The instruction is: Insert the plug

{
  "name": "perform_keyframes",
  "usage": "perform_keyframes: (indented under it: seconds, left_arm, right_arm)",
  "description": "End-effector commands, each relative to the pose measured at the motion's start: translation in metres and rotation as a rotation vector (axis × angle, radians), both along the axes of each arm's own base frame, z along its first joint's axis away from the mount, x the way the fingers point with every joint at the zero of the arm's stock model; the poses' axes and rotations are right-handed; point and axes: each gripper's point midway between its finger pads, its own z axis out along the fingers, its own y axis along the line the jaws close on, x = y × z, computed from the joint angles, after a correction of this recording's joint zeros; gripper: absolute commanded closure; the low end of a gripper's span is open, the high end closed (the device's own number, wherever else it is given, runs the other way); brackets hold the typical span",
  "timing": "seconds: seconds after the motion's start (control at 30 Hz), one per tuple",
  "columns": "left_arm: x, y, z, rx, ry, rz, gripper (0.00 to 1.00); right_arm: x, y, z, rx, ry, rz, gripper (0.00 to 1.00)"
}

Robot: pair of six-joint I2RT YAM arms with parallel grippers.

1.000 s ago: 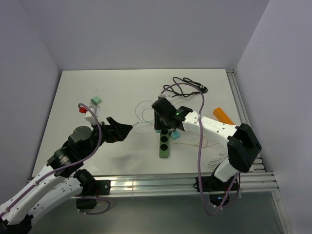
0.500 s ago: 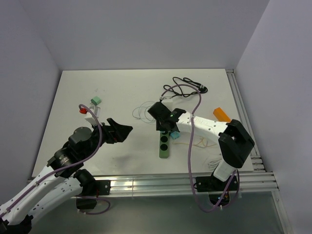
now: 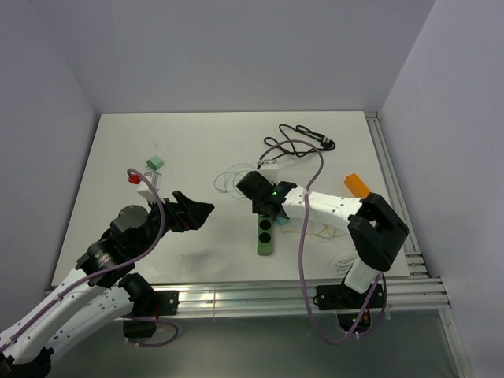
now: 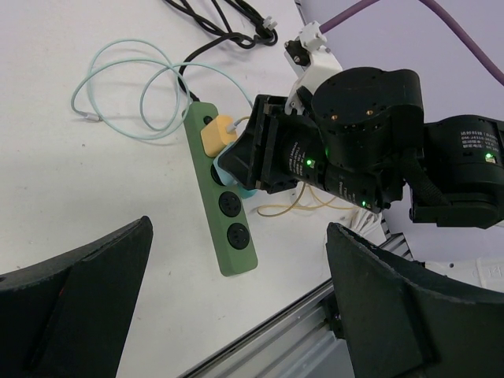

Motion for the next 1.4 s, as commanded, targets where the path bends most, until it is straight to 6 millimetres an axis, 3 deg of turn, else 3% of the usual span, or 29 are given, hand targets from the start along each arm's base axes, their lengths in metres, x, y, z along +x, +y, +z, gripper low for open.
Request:
perform_keyframes:
  seconds: [0.0,0.13,0.4,0.73,1.0,1.37]
  left_arm:
    - [0.001,-0.001,0.008,-0.015,-0.032,-0.005,0.03]
    - [0.001,-0.002,0.008,-0.017,-0.031,-0.008,0.03]
    - [0.0,-0.002,0.008,-0.019,-0.032,-0.011,0.03]
    - [0.0,-0.002,0.005,-0.013,-0.026,-0.012,0.03]
    - [0.0,-0.003,0.002,-0.018,-0.018,-0.015,0.03]
    - [-0.001,-0.002,0.0,-0.009,-0.014,-0.015,0.03]
  right_arm:
    - [0.007,-0.002,-0.006,-0.014,-0.055,-0.026,1.0]
    - [0.008,-0.004,-0.007,-0.014,-0.067,-0.039,1.0]
    - [0.001,0.004,0.017,0.037,-0.122,-0.038,1.0]
    - [0.0,0.003,0.021,0.046,-0.143,-0.055,1.0]
    - [-0.002,0.004,0.041,0.068,-0.179,-0.053,1.0]
    - [0.0,-0.002,0.014,0.005,-0.163,-0.076,1.0]
